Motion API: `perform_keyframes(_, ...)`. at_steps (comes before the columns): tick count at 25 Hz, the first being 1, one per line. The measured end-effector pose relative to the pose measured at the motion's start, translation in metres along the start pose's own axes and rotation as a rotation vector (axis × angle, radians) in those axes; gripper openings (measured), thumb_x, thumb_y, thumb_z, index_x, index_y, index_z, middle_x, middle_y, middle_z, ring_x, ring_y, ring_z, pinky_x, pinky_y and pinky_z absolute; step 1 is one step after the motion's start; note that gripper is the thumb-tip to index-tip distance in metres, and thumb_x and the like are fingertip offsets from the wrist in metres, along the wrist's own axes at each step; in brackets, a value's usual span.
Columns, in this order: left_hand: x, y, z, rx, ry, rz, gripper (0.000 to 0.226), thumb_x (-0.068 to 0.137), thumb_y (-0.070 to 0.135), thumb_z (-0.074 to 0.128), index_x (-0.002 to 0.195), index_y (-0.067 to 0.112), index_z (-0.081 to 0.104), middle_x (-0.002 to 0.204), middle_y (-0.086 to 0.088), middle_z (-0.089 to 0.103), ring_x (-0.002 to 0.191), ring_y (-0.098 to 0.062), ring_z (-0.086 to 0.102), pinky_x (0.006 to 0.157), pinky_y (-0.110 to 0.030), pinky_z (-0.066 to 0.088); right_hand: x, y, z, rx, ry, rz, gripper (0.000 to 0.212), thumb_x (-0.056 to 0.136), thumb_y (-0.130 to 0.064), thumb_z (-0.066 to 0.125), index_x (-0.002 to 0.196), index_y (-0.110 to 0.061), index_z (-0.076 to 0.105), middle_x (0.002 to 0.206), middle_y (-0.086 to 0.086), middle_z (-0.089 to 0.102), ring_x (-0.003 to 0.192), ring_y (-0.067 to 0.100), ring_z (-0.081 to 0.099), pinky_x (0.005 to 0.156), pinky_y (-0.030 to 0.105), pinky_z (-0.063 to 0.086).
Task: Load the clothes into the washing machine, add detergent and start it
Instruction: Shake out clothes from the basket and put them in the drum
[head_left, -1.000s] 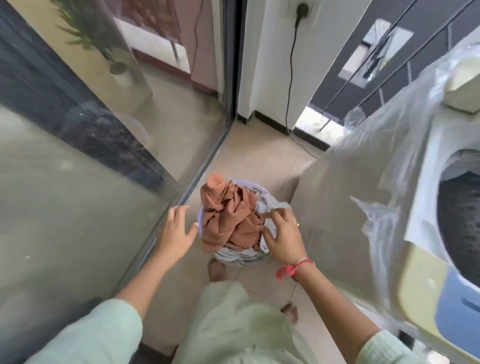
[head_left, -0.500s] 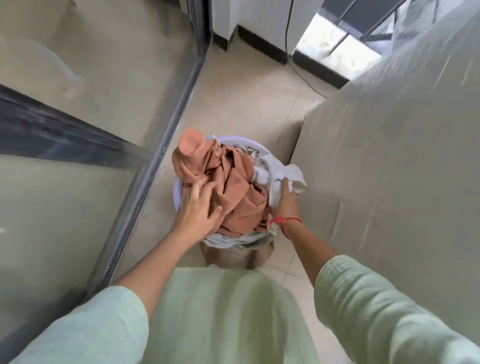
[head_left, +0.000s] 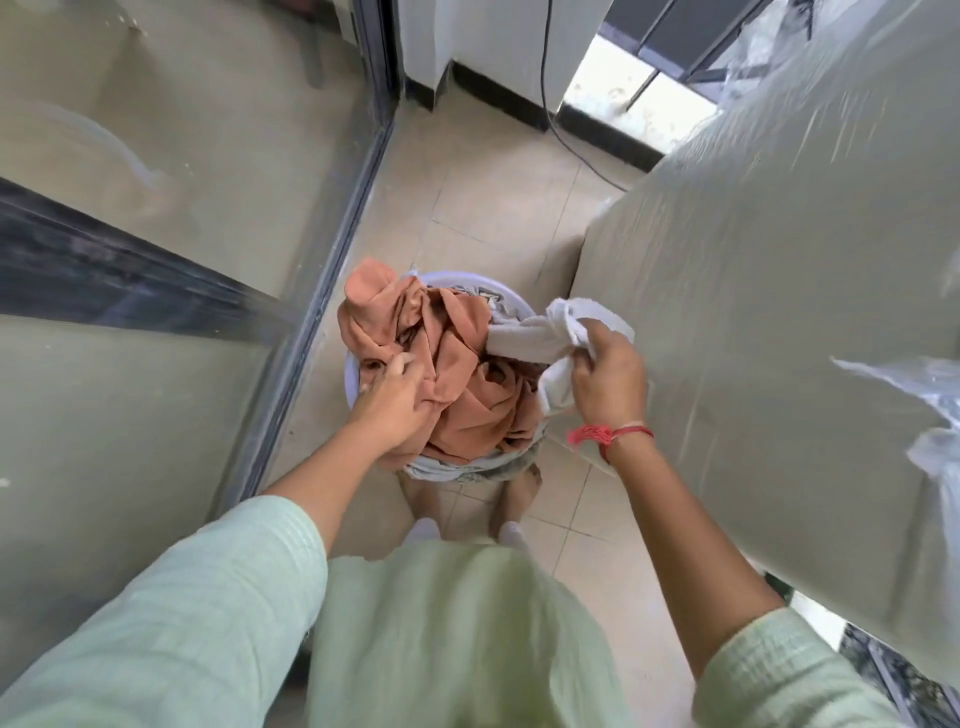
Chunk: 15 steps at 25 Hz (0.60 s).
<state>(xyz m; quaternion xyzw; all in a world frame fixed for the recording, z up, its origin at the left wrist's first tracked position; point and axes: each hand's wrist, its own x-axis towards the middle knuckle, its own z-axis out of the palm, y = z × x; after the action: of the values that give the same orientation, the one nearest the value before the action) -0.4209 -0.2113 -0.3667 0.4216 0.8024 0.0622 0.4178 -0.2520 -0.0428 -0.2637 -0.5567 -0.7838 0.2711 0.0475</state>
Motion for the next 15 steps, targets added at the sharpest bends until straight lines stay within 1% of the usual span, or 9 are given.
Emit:
perform_keyframes(2, 0.001, 0.001, -0.003, -0.004, 0.079, 0.028, 0.030, 0.083, 0.017, 0.053, 0.112, 0.010, 0.049, 0.133, -0.007, 0.038, 0.118, -0.033, 0.046, 0.092, -0.052, 0.041, 0.005, -0.009, -0.018, 0.015, 0.087, -0.081, 0.039, 0.079, -0.005, 0.044, 0.113, -0.007, 0.062, 0.099, 0.022, 0.062, 0.092, 0.037, 0.057, 0.068, 0.028, 0.033)
perform_keyframes(4, -0.005, 0.001, -0.004, -0.039, 0.087, 0.038, 0.026, 0.083, 0.014, 0.055, 0.108, 0.012, 0.049, 0.128, -0.006, 0.040, 0.113, -0.032, 0.048, 0.086, -0.047, 0.044, -0.001, -0.027, -0.039, 0.042, 0.150, -0.153, 0.039, 0.077, -0.003, 0.044, 0.112, -0.006, 0.061, 0.096, 0.019, 0.061, 0.088, 0.036, 0.056, 0.067, 0.024, 0.029)
perform_keyframes(6, -0.018, 0.003, -0.011, -0.101, 0.096, 0.036, 0.034, 0.082, 0.016, 0.061, 0.113, 0.015, 0.048, 0.127, -0.006, 0.040, 0.112, -0.033, 0.049, 0.085, -0.046, 0.046, -0.015, -0.050, -0.073, 0.104, 0.245, -0.215, 0.040, 0.076, 0.003, 0.045, 0.112, -0.004, 0.060, 0.096, 0.018, 0.060, 0.088, 0.027, 0.053, 0.070, 0.020, 0.030)
perform_keyframes(8, -0.032, 0.016, -0.033, -0.200, 0.156, 0.049, 0.047, 0.081, 0.017, 0.064, 0.123, 0.020, 0.045, 0.128, -0.005, 0.040, 0.115, -0.032, 0.048, 0.090, -0.046, 0.045, -0.017, -0.079, -0.120, 0.172, 0.419, -0.284, 0.042, 0.072, 0.010, 0.043, 0.110, 0.003, 0.059, 0.097, 0.021, 0.059, 0.088, 0.020, 0.046, 0.072, 0.012, 0.031)
perform_keyframes(9, -0.039, 0.030, -0.049, -0.252, 0.186, 0.075, 0.055, 0.080, 0.015, 0.066, 0.129, 0.023, 0.042, 0.131, -0.003, 0.040, 0.119, -0.028, 0.045, 0.095, -0.044, 0.043, -0.016, -0.093, -0.146, 0.200, 0.505, -0.318, 0.042, 0.070, 0.011, 0.043, 0.109, 0.006, 0.057, 0.096, 0.021, 0.058, 0.088, 0.019, 0.045, 0.075, 0.008, 0.032)
perform_keyframes(10, -0.046, 0.046, -0.065, -0.293, 0.212, 0.084, 0.063, 0.080, 0.014, 0.068, 0.135, 0.023, 0.039, 0.134, 0.000, 0.040, 0.123, -0.024, 0.040, 0.100, -0.042, 0.039, -0.015, -0.107, -0.173, 0.229, 0.557, -0.339, 0.039, 0.070, 0.011, 0.044, 0.107, 0.008, 0.056, 0.094, 0.020, 0.057, 0.087, 0.019, 0.045, 0.076, 0.010, 0.034)
perform_keyframes(12, -0.062, 0.086, -0.107, -0.299, 0.274, 0.071, 0.079, 0.079, 0.025, 0.072, 0.143, 0.018, 0.028, 0.143, -0.005, 0.033, 0.132, -0.025, 0.029, 0.106, -0.039, 0.030, -0.022, -0.132, -0.225, 0.315, 0.561, -0.368, 0.029, 0.074, 0.006, 0.046, 0.101, 0.003, 0.057, 0.085, 0.011, 0.054, 0.079, 0.016, 0.046, 0.072, 0.023, 0.037)
perform_keyframes(13, -0.066, 0.105, -0.127, -0.300, 0.297, 0.081, 0.089, 0.076, 0.033, 0.074, 0.146, 0.016, 0.022, 0.148, -0.007, 0.026, 0.136, -0.026, 0.025, 0.106, -0.038, 0.027, -0.029, -0.140, -0.247, 0.365, 0.536, -0.374, 0.022, 0.077, 0.002, 0.048, 0.096, -0.004, 0.057, 0.080, 0.005, 0.051, 0.075, 0.013, 0.044, 0.068, 0.026, 0.036)
perform_keyframes(15, -0.076, 0.145, -0.165, -0.378, 0.322, 0.177, 0.107, 0.069, 0.041, 0.079, 0.149, 0.022, 0.010, 0.153, -0.006, 0.016, 0.139, -0.022, 0.020, 0.108, -0.038, 0.024, -0.047, -0.152, -0.292, 0.482, 0.516, -0.406, 0.014, 0.084, -0.005, 0.050, 0.088, -0.018, 0.053, 0.072, -0.005, 0.046, 0.067, 0.008, 0.041, 0.063, 0.027, 0.034)
